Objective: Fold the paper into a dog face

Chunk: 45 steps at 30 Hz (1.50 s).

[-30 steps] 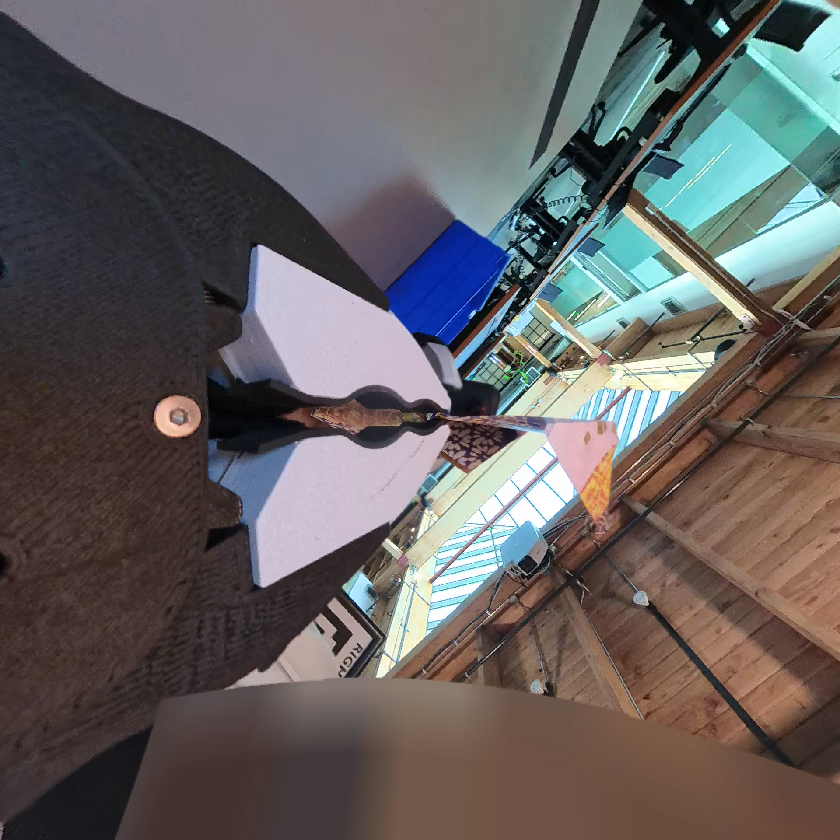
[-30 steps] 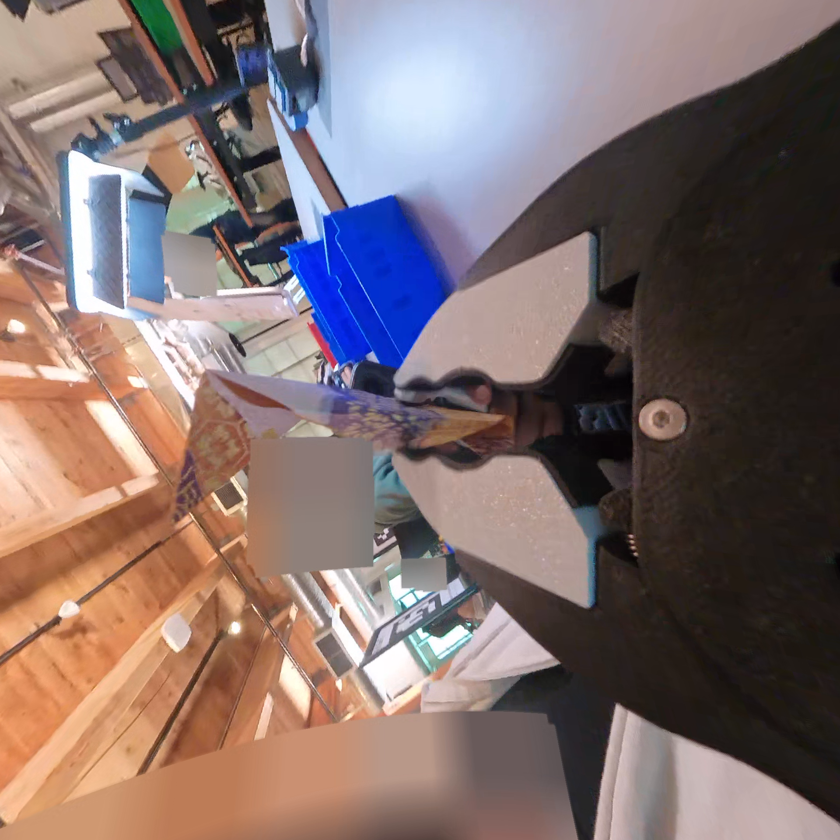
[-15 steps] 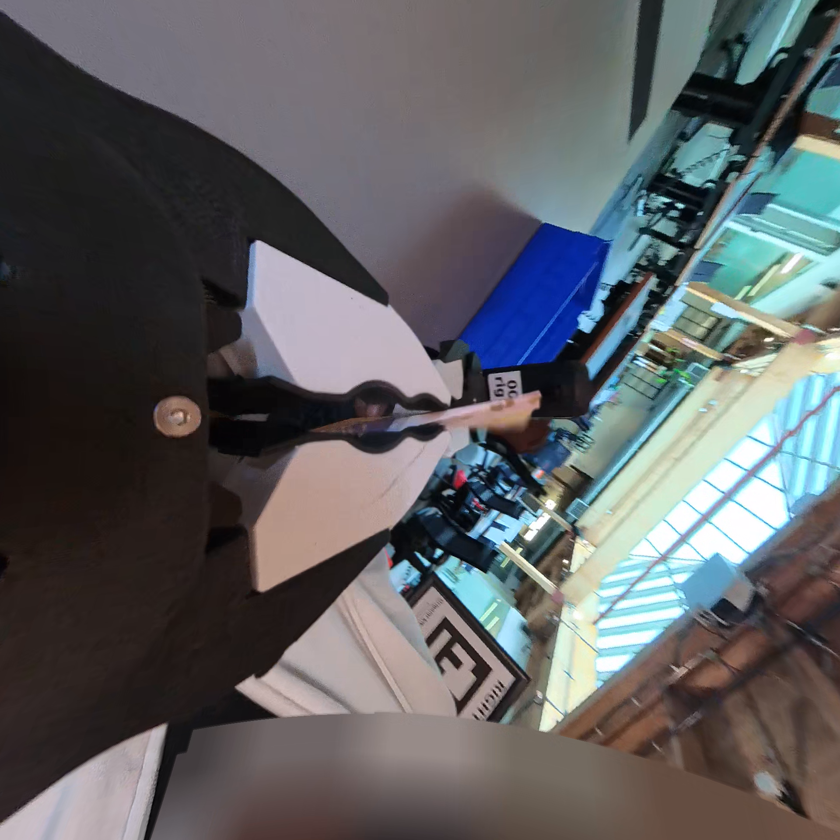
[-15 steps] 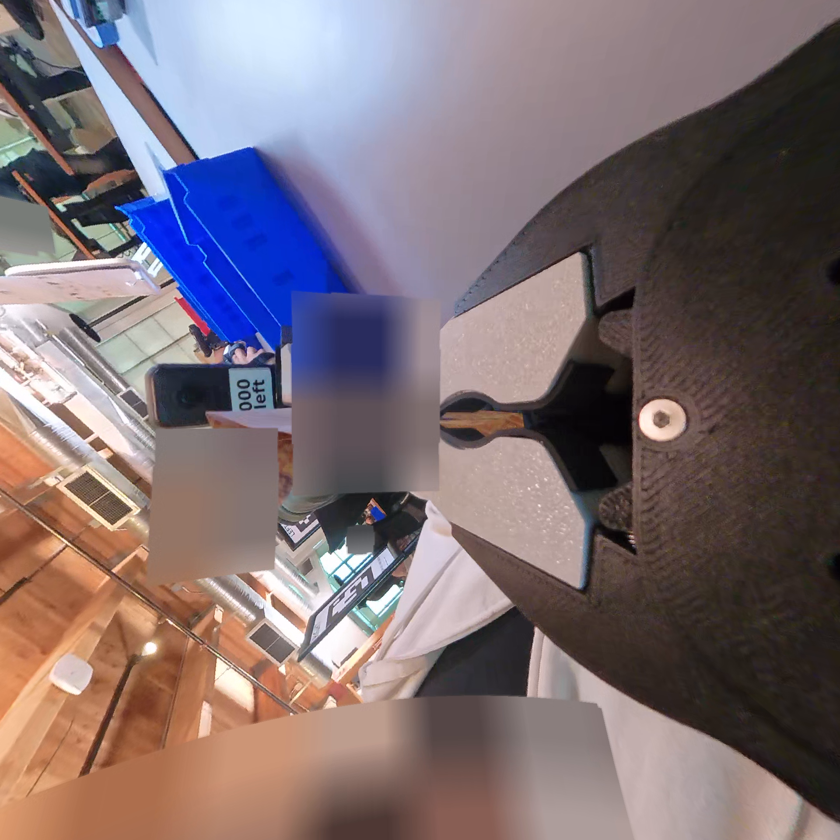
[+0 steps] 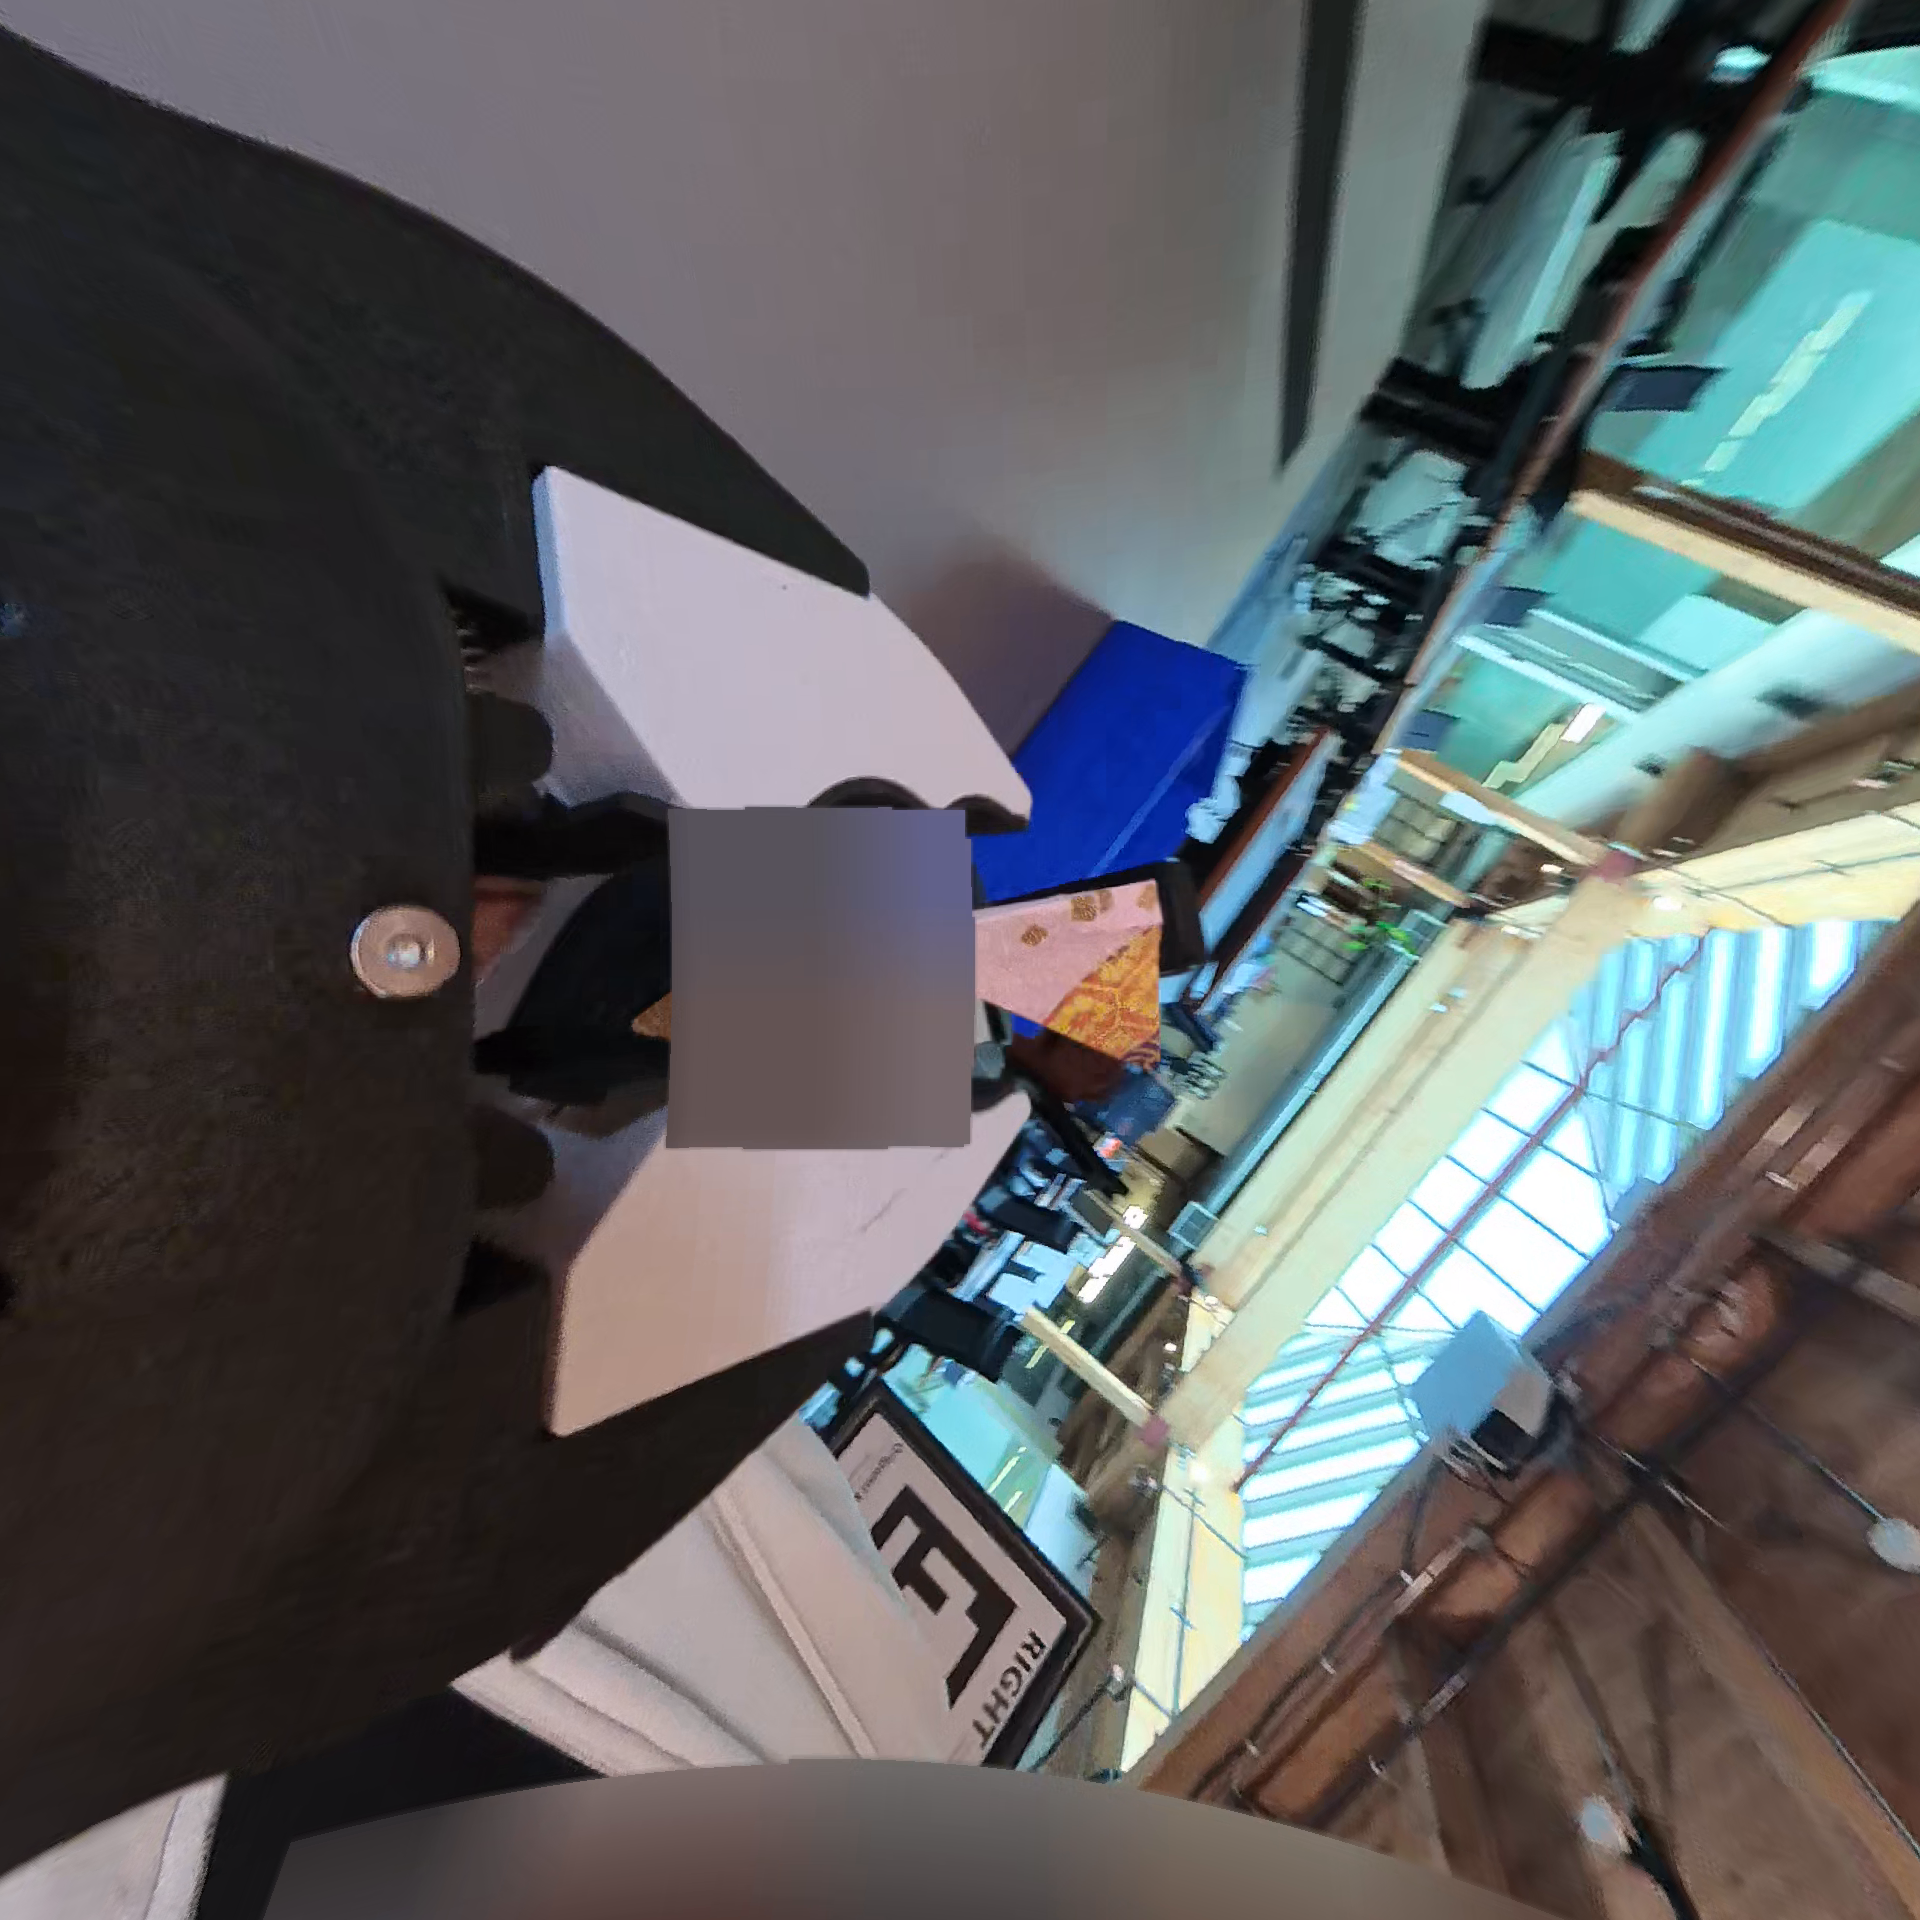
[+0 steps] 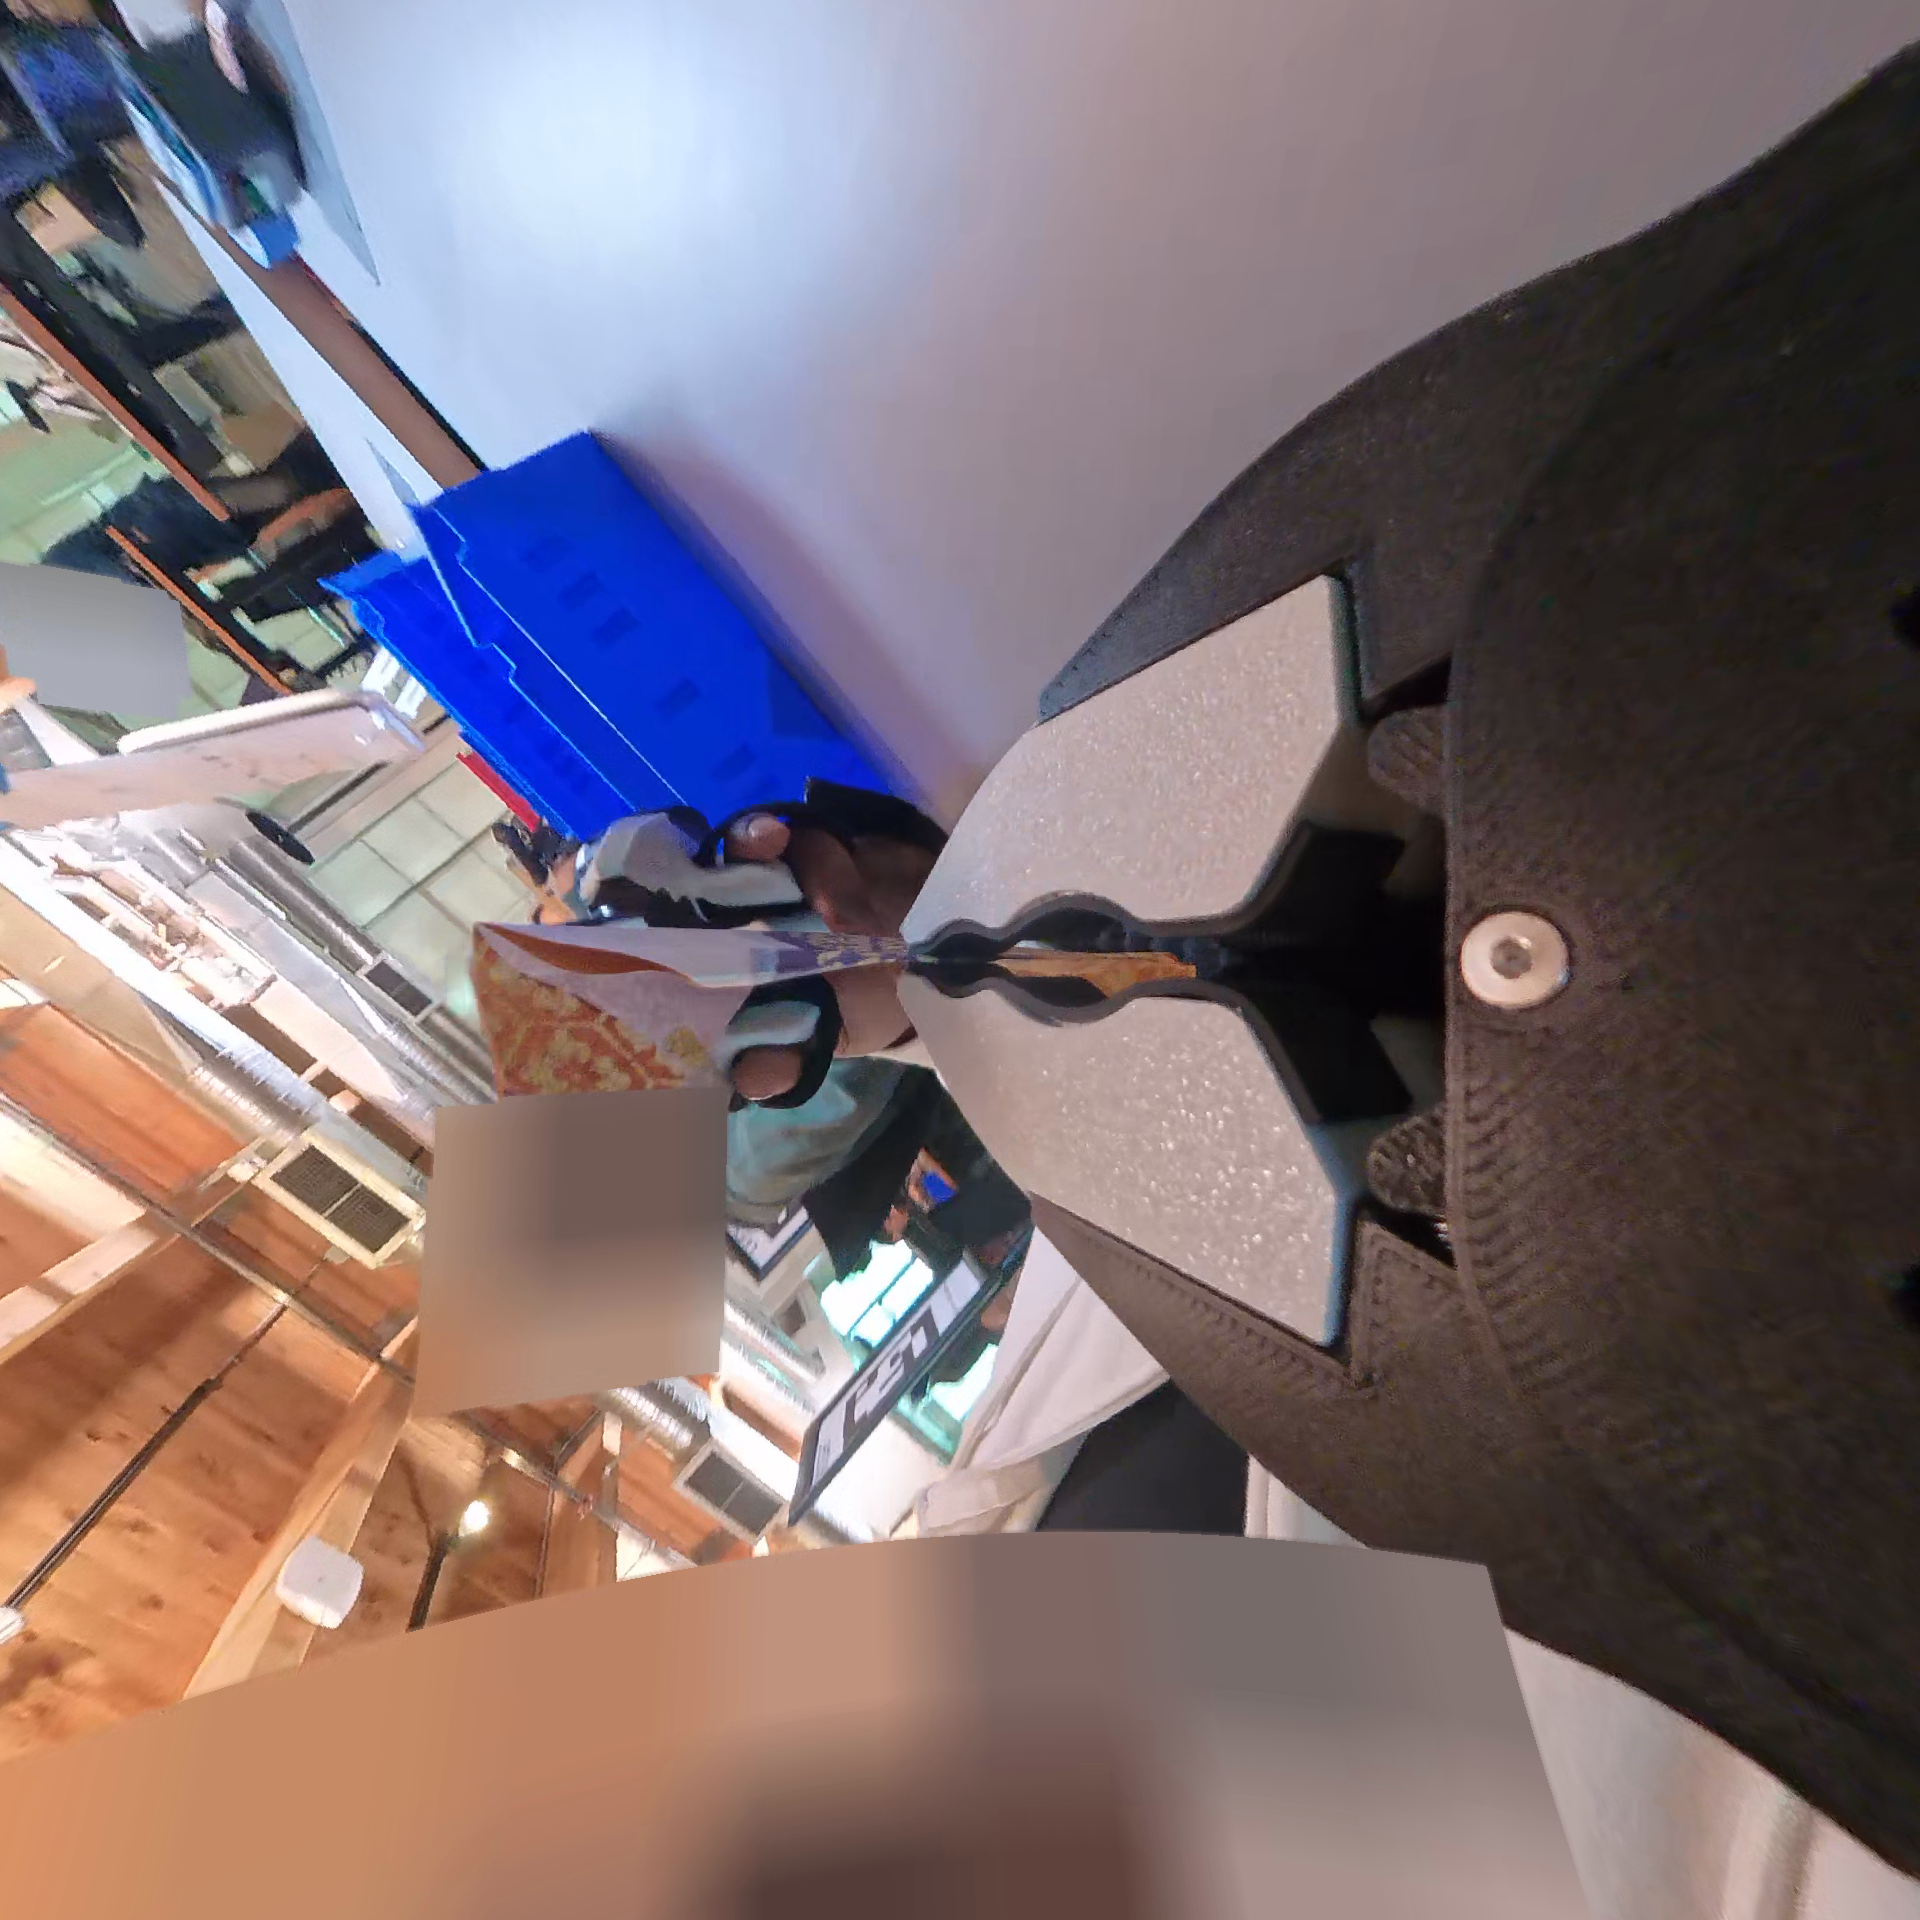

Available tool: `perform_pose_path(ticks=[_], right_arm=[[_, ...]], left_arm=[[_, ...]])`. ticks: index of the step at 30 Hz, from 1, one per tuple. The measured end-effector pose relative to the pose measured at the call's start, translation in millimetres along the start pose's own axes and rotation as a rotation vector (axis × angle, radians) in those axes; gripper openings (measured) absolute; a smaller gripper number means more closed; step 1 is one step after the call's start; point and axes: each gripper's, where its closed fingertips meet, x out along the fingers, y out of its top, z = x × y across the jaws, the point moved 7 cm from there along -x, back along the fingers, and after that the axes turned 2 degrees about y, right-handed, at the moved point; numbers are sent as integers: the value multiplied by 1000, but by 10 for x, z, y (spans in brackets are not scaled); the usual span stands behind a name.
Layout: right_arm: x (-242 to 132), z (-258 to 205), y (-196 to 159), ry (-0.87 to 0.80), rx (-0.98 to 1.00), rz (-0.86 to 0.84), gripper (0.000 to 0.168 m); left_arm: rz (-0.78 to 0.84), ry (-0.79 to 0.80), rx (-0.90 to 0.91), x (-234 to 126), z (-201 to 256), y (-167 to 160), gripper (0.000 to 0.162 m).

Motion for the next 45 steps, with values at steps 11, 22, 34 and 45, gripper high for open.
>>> perform_pose_path(ticks=[11, 22, 34, 45], right_arm=[[-2179, -1172, 956, -745, -399, 112, 0], [-4088, -89, 916, -978, 341, 21, 3], [-3908, -713, 1093, -1459, -95, -269, 50], [-3680, -124, 322, -1586, -149, -647, 28]], left_arm=[[-45, 115, 183, -352, 29, -505, 42], [4, 105, 154, -407, -18, -498, 42], [-13, 90, 137, -396, -34, -506, 42], [-5, 81, 141, -403, -27, -505, 42]])
